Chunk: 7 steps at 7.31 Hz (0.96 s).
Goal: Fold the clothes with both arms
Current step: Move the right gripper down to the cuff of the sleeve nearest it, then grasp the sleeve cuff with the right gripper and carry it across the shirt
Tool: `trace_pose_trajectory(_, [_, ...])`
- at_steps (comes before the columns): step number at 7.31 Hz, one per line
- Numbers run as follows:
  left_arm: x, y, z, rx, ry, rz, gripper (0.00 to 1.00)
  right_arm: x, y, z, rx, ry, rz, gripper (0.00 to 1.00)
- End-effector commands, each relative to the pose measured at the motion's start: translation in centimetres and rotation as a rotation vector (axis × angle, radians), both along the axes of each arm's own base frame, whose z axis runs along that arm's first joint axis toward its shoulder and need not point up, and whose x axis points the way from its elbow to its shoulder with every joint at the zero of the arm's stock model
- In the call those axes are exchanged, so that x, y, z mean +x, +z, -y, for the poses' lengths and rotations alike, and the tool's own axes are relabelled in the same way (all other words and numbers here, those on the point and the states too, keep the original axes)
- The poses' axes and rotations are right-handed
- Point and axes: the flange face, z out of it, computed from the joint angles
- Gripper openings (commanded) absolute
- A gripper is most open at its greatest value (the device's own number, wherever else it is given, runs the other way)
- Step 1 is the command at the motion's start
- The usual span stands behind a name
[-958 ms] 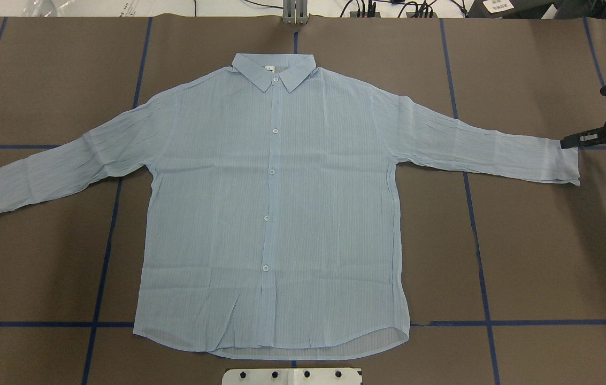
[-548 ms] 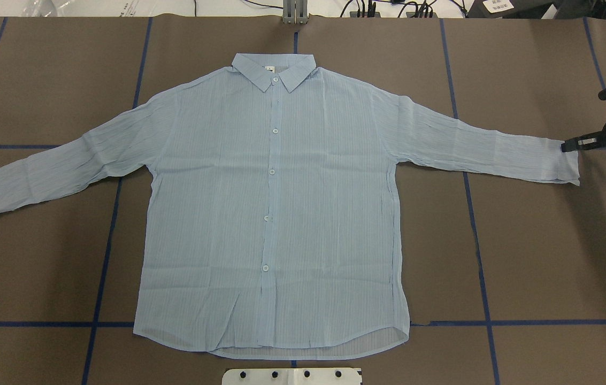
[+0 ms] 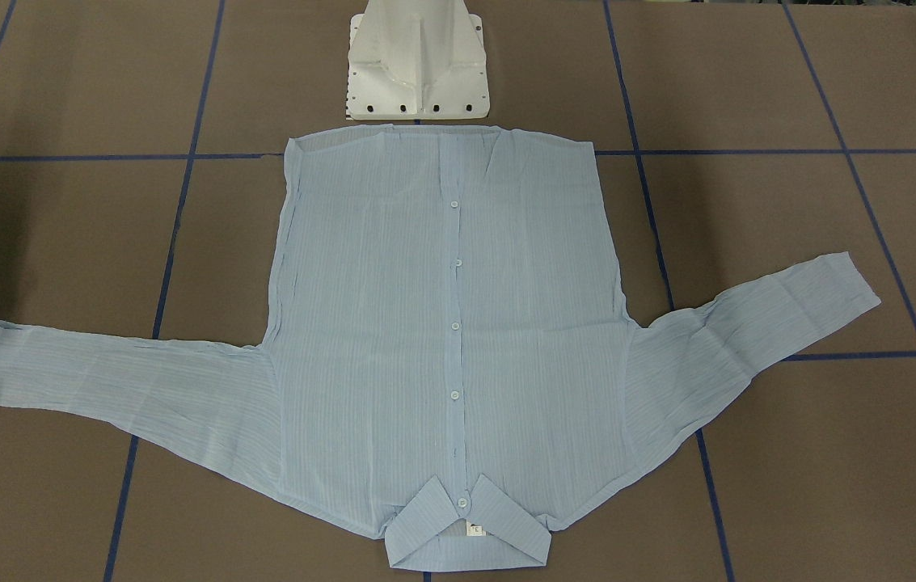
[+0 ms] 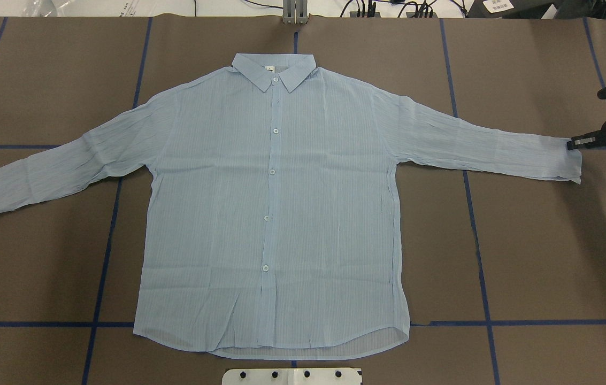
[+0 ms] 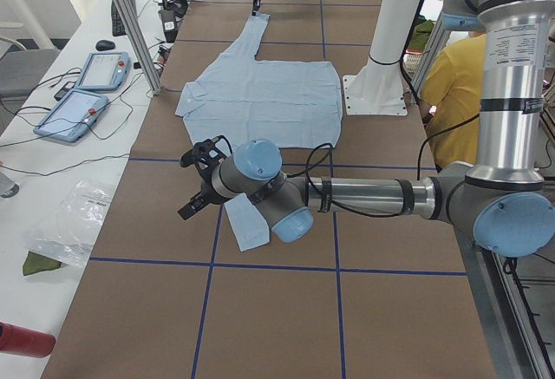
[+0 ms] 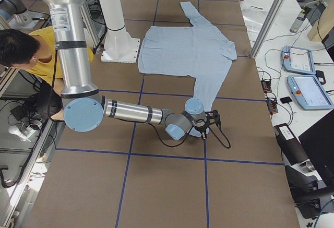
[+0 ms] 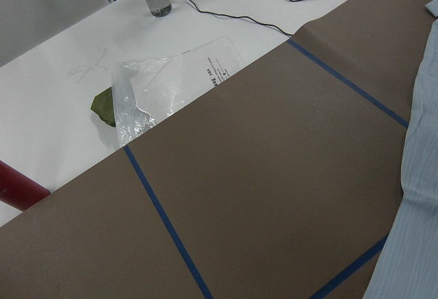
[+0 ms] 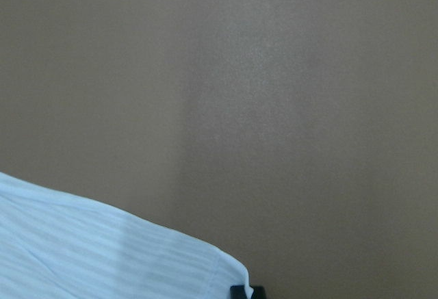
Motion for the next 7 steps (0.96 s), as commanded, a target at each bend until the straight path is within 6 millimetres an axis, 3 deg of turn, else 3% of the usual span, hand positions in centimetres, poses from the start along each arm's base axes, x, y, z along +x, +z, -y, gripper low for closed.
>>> trace_pose_trajectory(1, [0.0,0.1,-0.1,0.004,0.000,0.000,1.00,-0.5,-5.0,0.9,0.008,0.030,0.069,0.00])
trace_pose_trajectory(2, [0.0,0.1,-0.1,0.003,-0.001,-0.001,1.00,-1.0,-9.0,1.8,-0.017,0.061,0.092,0.00])
trace_pose_trajectory(4, [0.0,0.1,-0.2,0.002,0.000,0.000,1.00,-2.0,-20.4,3.6,-0.071,0.118,0.115,0.00])
trace_pose_trajectory(5, [0.0,0.3,-0.2,0.001,0.000,0.000,1.00,-5.4,-26.3,3.6,-0.109,0.166,0.164,0.00])
trace_pose_trajectory(7, [0.0,0.4,-0.2,-0.003,-0.001,-0.001,1.00,-16.3,-36.2,3.9,-0.154,0.320,0.173,0.00])
